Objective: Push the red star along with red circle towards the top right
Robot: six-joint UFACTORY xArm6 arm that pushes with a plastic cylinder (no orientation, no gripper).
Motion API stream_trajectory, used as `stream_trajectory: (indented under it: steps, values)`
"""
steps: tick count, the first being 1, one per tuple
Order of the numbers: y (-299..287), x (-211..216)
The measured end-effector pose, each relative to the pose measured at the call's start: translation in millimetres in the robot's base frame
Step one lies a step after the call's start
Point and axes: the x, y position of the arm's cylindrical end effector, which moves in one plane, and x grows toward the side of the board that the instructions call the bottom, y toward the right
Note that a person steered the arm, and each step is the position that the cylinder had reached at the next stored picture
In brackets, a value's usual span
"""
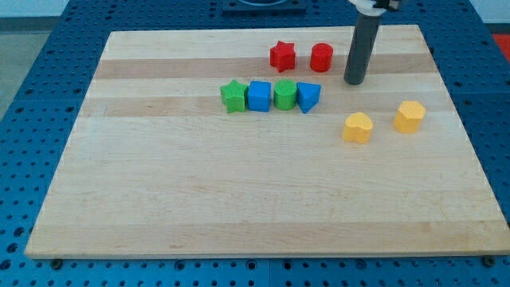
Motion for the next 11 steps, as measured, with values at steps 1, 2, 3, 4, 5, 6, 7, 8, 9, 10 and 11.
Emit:
stream_trajectory:
  steps: [1,2,3,4,5,6,7,8,9,10,11]
  values:
    - [-15,-1]
    - [-45,-3]
    - [-82,-3]
    - [-119,-6]
    - [-146,-25]
    - [-160,-51]
    - [-163,-62]
    - [-152,-60]
    - [-123,-57]
    - [-94,-53]
    - [-72,-51]
